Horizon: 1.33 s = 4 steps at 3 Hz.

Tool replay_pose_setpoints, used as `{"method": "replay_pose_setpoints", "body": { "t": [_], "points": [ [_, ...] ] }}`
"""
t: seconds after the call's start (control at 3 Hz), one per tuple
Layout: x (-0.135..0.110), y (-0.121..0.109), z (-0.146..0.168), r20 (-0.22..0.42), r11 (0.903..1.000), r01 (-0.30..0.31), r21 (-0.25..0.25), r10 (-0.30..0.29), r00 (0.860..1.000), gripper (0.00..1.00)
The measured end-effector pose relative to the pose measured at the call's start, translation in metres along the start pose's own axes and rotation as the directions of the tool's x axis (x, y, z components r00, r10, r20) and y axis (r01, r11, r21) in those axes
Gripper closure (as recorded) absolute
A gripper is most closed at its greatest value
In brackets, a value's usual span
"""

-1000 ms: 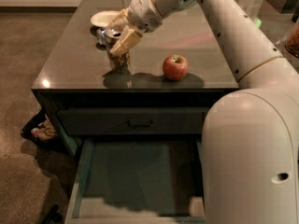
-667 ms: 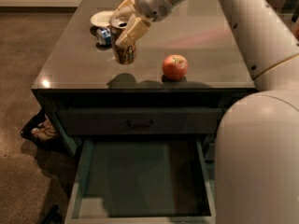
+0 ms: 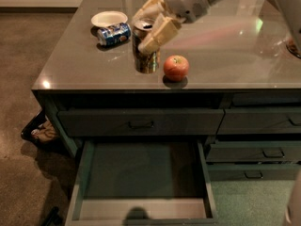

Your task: Place orange can into middle drawer

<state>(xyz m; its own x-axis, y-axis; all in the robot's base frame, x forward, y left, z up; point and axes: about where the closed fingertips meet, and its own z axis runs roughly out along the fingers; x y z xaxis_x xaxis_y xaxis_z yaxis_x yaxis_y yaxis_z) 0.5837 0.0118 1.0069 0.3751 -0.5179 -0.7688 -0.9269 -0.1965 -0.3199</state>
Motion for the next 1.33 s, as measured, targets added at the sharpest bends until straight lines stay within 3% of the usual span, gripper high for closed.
{"method": "replay_pose_setpoints", "body": {
  "t": [0.33,0.67,1.0,1.33],
  "points": [
    [0.01,0.041,-0.012,0.024,0.9967,-0.066,-0.046,0.067,0.997,1.0],
    [0.01,0.041,-0.012,0.025,0.9967,-0.066,-0.046,0.067,0.997,1.0],
    [0.005,0.058,-0.013,-0.013,0.9966,-0.064,-0.052,0.063,0.998,1.0],
    [-0.013,0.107,-0.021,-0.063,0.9986,-0.05,-0.016,0.049,0.997,1.0]
  ]
}}
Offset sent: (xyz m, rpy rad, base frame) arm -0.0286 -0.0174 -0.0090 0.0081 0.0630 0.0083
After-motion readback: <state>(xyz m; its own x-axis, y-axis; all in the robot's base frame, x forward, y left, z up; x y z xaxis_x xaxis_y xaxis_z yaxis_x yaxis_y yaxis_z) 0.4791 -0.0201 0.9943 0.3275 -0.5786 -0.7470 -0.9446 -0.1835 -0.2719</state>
